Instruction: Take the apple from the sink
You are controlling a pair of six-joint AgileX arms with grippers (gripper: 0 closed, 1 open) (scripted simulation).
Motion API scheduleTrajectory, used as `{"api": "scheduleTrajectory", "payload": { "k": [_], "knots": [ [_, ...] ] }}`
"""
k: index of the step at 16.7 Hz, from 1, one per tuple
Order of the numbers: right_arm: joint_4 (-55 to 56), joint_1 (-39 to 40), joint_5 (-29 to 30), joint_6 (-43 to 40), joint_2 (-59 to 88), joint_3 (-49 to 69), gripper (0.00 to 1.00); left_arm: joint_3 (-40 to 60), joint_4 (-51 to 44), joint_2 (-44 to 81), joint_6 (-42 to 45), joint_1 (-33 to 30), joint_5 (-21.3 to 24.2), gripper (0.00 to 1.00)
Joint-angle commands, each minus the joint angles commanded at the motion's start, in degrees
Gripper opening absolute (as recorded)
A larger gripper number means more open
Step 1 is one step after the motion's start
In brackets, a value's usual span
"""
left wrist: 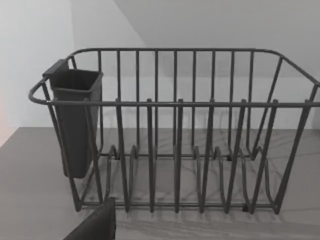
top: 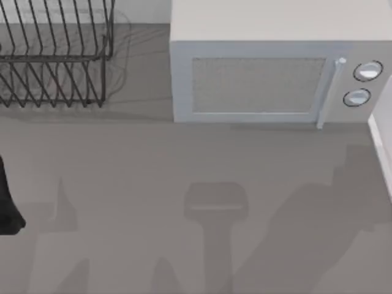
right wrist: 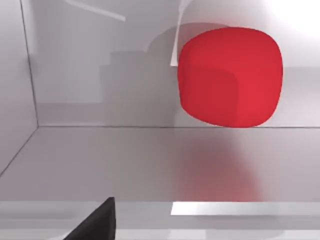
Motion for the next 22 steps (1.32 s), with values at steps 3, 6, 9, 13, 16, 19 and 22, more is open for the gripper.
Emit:
{"api": "scheduleTrajectory", "payload": {
  "k": [3,6,9,13,16,19,22],
  "knots": [
    [0.13,0.30,0.01,0.06,-0.15,-0.18,1.00,0.00,0.00,0.00,0.00,0.00,0.00,1.00],
    [2.24,0.27,0.02,0.08,1.62,-1.05,1.00,0.00,0.00,0.00,0.00,0.00,0.00,1.00],
    [9.63,0.20,0.06,0.12,6.55,-3.48,1.00,0.00,0.00,0.00,0.00,0.00,0.00,1.00],
    [23.26,0.12,0.12,0.25,14.41,-7.73,1.00,0.00,0.00,0.00,0.00,0.00,0.00,1.00],
    [29.36,0.10,0.15,0.34,18.76,-10.22,1.00,0.00,0.00,0.00,0.00,0.00,0.00,1.00],
    [30.37,0.09,0.16,0.36,19.65,-10.72,1.00,0.00,0.00,0.00,0.00,0.00,0.00,1.00],
    [30.37,0.09,0.16,0.36,19.65,-10.72,0.92,0.00,0.00,0.00,0.00,0.00,0.00,1.00]
  ]
}}
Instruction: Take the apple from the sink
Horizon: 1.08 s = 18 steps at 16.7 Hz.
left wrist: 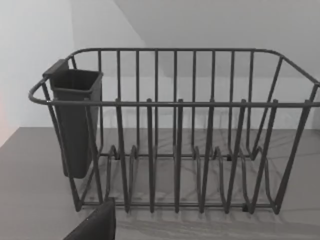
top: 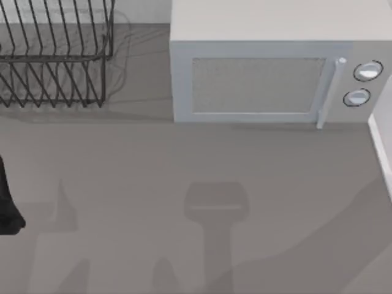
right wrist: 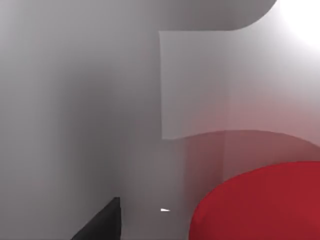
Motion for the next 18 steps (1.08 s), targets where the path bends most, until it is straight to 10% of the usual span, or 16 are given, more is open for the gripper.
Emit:
{"api": "scheduleTrajectory", "payload": {
  "k": [12,18],
  "knots": [
    [0.00,0.00,0.00,0.00,0.00,0.00,0.02,0.00,0.00,0.00,0.00,0.00,0.00,1.00],
    [0.00,0.00,0.00,0.00,0.00,0.00,0.00,0.00,0.00,0.00,0.00,0.00,0.00,1.00]
  ]
}}
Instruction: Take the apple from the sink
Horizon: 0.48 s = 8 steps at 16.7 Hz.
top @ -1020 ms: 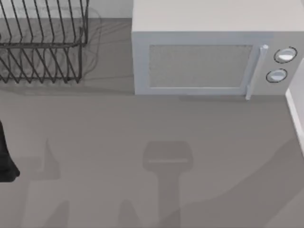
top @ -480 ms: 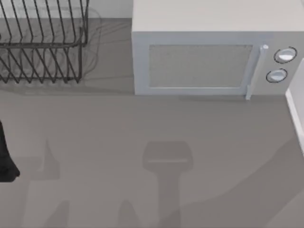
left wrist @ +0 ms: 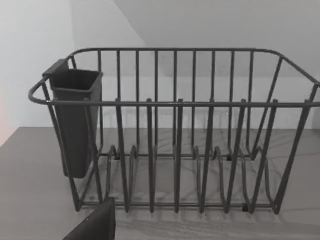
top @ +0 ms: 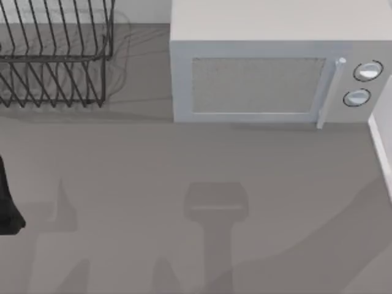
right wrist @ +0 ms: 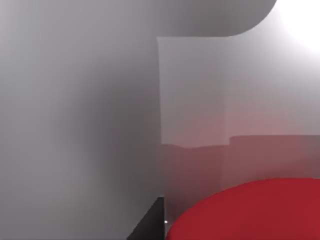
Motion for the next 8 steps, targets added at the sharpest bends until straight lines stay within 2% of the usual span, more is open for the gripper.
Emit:
{"api": "scheduleTrajectory", "payload": {
  "k": [5,8],
  "knots": [
    [-3.34,0.06,-0.91,0.49,-4.46,1.88,0.00,0.00,0.00,0.00,0.00,0.00,0.00,1.00],
    [-9.10,-0.09,-0.93,0.32,-5.96,6.53,0.00,0.00,0.00,0.00,0.00,0.00,0.00,1.00]
  ]
}}
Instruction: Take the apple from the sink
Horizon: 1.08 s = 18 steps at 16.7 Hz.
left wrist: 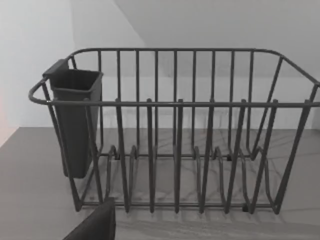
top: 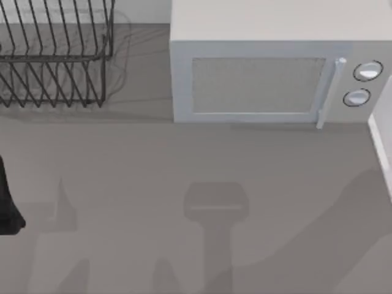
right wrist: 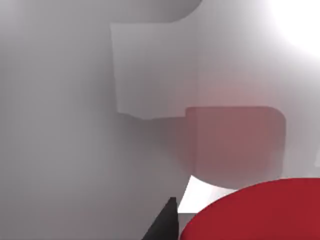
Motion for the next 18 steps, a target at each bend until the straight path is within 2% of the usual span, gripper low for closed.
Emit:
{"api": "scheduleTrajectory", "payload": {
  "k": [10,13,18],
  "knots": [
    [-40.82,-0.24,-0.12,-0.43,-13.34,25.17,0.00,0.00,0.00,0.00,0.00,0.00,0.00,1.00],
    [-45.84,-0.19,-0.13,-0.41,-16.17,28.94,0.00,0.00,0.00,0.00,0.00,0.00,0.00,1.00],
    [-46.19,-0.03,-0.16,-0.30,-16.33,29.20,0.00,0.00,0.00,0.00,0.00,0.00,0.00,1.00]
  ]
}}
